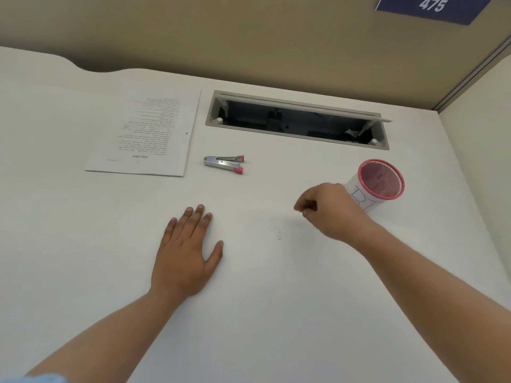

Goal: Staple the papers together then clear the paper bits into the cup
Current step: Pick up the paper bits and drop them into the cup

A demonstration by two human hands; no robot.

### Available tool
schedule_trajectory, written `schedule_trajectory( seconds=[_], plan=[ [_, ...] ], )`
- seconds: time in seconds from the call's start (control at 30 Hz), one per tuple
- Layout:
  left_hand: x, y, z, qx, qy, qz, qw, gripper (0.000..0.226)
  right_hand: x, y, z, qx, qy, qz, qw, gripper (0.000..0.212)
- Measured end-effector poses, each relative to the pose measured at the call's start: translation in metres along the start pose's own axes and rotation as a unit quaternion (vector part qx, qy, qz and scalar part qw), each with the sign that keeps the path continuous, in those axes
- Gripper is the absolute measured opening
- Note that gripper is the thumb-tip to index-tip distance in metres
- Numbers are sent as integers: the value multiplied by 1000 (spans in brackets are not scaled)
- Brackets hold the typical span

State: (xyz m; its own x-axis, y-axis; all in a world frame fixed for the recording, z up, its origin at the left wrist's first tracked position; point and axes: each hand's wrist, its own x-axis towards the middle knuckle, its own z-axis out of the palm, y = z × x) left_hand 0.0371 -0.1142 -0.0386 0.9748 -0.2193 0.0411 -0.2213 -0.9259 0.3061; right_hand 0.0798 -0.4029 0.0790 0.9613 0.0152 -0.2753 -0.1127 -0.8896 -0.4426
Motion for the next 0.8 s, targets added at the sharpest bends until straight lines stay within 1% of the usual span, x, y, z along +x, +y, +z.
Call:
schedule_trajectory(
  seconds=[0.1, 0.2, 0.33, 0.43, 0.5, 0.57, 0.63, 0.67, 0.73, 0.8],
  plan=[
    [0, 1, -1, -1, 0, -1, 1000, 69, 2, -2, 40, -46, -26, -30, 998, 43],
    [0, 1, 0, -3, 4, 0, 1000, 68, 2, -4, 59, -92, -41, -77, 992, 50],
    [-1, 0, 0, -8, 6, 2, 1000, 67, -6, -3, 63, -137, -41, -156, 977, 51],
    [0, 0, 1, -7, 5, 0, 1000, 68, -14, 3, 61, -144, -56, -178, 972, 50],
    [0, 0, 1, -6, 5, -1, 1000, 68, -17, 7, 59, -135, -68, -172, 973, 51],
    [0, 0, 1, -7, 5, -2, 1000, 68, -16, 10, 57, -104, -46, -134, 984, 51],
    [0, 0, 2, -7, 6, -3, 1000, 68, -13, 11, 55, -88, -30, -86, 992, 46],
    [0, 0, 2, -7, 6, -3, 1000, 68, -13, 9, 54, -90, -36, -73, 993, 41],
    [0, 0, 2, -8, 6, -4, 1000, 68, -15, 4, 54, -104, -59, -73, 990, 33],
    [0, 0, 2, -8, 6, -4, 1000, 68, -17, -2, 56, -124, -74, -81, 986, 31]
  ],
)
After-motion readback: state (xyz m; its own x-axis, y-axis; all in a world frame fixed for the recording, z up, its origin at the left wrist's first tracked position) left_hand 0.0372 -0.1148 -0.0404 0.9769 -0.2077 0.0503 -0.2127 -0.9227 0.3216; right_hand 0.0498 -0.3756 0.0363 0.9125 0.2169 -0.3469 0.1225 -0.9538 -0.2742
